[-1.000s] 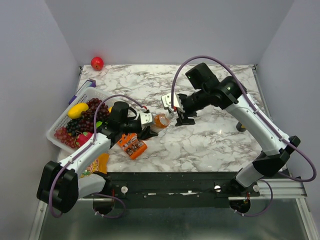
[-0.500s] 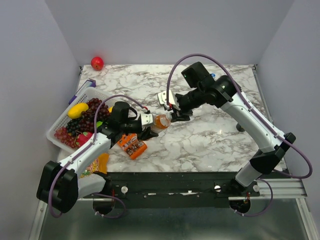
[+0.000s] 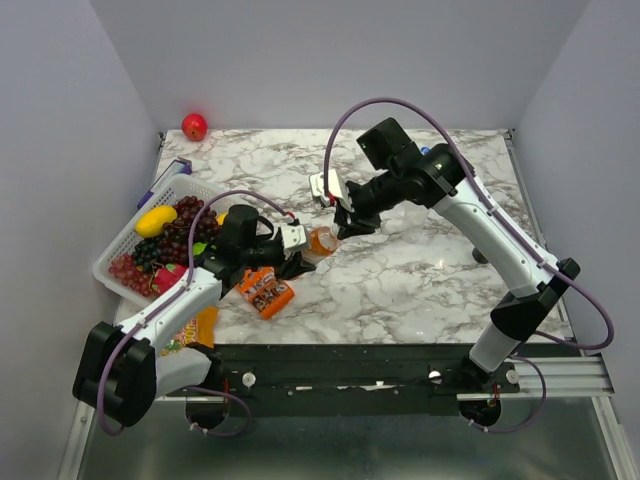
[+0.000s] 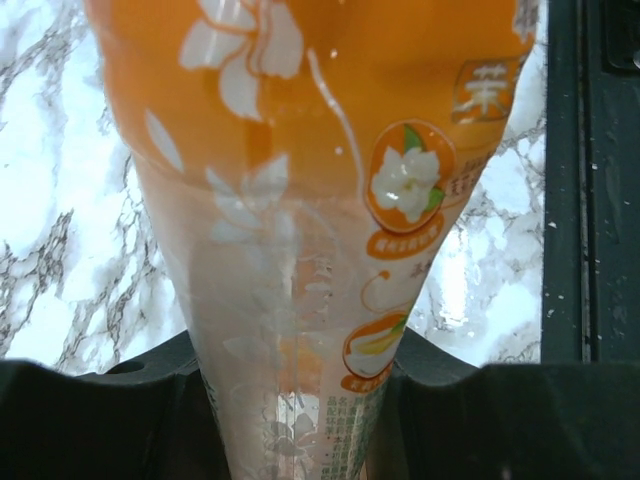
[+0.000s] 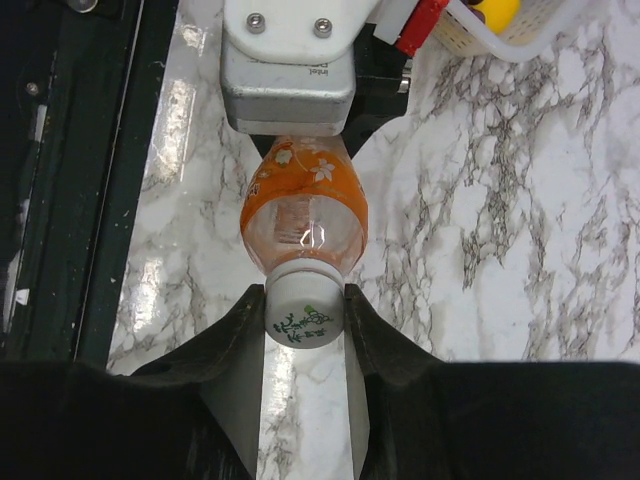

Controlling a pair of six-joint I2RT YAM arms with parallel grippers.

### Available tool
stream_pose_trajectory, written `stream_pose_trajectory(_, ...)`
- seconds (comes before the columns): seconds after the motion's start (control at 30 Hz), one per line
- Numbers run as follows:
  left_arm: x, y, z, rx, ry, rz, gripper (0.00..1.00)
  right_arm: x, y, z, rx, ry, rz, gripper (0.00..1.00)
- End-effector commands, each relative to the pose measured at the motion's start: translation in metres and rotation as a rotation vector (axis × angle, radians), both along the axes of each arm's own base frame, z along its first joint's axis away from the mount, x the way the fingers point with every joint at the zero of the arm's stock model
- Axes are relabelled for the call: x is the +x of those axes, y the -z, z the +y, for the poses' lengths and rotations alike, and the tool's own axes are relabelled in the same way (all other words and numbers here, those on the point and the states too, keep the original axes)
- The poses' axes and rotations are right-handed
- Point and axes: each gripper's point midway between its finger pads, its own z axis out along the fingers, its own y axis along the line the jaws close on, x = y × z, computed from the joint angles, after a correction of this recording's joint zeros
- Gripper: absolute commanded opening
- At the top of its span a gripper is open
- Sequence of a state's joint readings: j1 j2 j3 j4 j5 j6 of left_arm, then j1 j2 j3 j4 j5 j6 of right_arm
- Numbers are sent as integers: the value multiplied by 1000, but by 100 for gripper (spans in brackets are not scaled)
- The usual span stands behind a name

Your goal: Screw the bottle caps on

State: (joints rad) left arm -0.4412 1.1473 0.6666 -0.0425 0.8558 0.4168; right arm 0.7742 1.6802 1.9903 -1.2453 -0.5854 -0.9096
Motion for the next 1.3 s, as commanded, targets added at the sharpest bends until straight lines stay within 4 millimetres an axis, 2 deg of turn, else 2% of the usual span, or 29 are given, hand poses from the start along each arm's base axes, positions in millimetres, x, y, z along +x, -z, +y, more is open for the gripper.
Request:
stream_pose_trajectory(0.0, 24, -38, -4, -89, -123, -164, 0, -12, 15, 7, -32, 68, 178, 19)
stream_pose_trajectory(0.17, 34, -49, 0, -113, -206, -222, 0, -11, 19, 8, -33, 106, 205, 17)
stream_pose_trajectory(0.6, 29, -43, 0, -136, -226, -180, 0, -5, 17, 9, -31, 124, 186, 12)
stream_pose_trajectory(0.8, 35, -42, 0, -126, -275, -195, 0, -2, 8, 19, 15, 182, 224, 11)
stream_pose_trajectory(0.93, 34, -43, -2, -136, -268, -166, 0, 3, 13, 16, -4, 187, 201, 11)
stream_pose_trajectory(0.97, 30, -41, -4, -138, -254, -150, 4, 4, 16, 14, -16, 198, 193, 11)
stream_pose_trajectory(1.0, 29, -40, -5, -140, -249, -137, 20, 5, 15, 13, -16, 202, 188, 11)
stream_pose_trajectory(1.03, 28, -39, -5, -141, -245, -125, 29, 6, 15, 12, -14, 206, 182, 11)
stream_pose_trajectory(1.1, 20, -36, -9, -141, -202, -101, 38, 6, 17, 10, -15, 232, 186, 12)
stream_pose_trajectory(1.17, 17, -33, -11, -142, -183, -81, 34, 11, 5, 11, 30, 281, 172, 12)
stream_pose_trajectory(1.2, 15, -32, -13, -151, -171, -64, 15, 11, 3, 13, 44, 313, 196, 12)
stream_pose_trajectory(1.23, 14, -32, -15, -162, -164, -65, 4, 13, -3, 15, 67, 322, 189, 12)
stream_pose_trajectory(1.27, 14, -33, -17, -173, -158, -63, 0, 15, -7, 16, 76, 332, 185, 11)
